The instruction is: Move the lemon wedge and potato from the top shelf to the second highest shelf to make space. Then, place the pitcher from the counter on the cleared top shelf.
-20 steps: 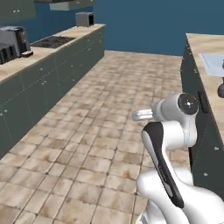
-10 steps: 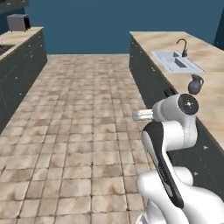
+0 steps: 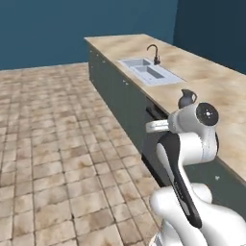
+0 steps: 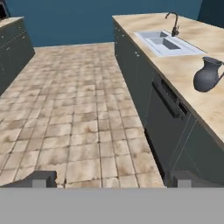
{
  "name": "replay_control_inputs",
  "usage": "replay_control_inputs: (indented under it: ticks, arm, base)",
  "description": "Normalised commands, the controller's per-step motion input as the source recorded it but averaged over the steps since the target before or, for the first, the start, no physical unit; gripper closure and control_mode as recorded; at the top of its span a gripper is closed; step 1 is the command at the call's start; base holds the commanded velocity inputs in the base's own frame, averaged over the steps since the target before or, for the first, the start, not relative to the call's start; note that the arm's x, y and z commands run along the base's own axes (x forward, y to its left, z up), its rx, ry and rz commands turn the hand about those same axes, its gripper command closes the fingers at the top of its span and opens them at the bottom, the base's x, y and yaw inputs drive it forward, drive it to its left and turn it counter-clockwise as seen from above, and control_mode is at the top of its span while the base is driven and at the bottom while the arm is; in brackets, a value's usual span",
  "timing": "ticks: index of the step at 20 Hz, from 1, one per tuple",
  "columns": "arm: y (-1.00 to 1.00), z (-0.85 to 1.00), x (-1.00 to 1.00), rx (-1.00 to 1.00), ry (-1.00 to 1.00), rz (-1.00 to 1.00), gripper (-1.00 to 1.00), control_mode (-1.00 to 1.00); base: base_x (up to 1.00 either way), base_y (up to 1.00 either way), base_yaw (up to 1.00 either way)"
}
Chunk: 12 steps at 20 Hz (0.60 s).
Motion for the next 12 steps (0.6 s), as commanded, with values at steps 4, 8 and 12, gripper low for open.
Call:
replay_control_inputs:
  ticks: [4,8,12]
  arm:
    - [0.00,0.00,0.00,0.00,0.00,0.00,-1.00,1.00]
    - [0.00,0.00,0.00,0.00,0.00,0.00,-1.00,1.00]
    - [0.00,0.00,0.00,0.00,0.00,0.00,-1.00,1.00]
  base:
    - [0.79,0.21,-0.46]
    - [0.70,0.31,-0.42]
    - [0.68,0.35,-0.36]
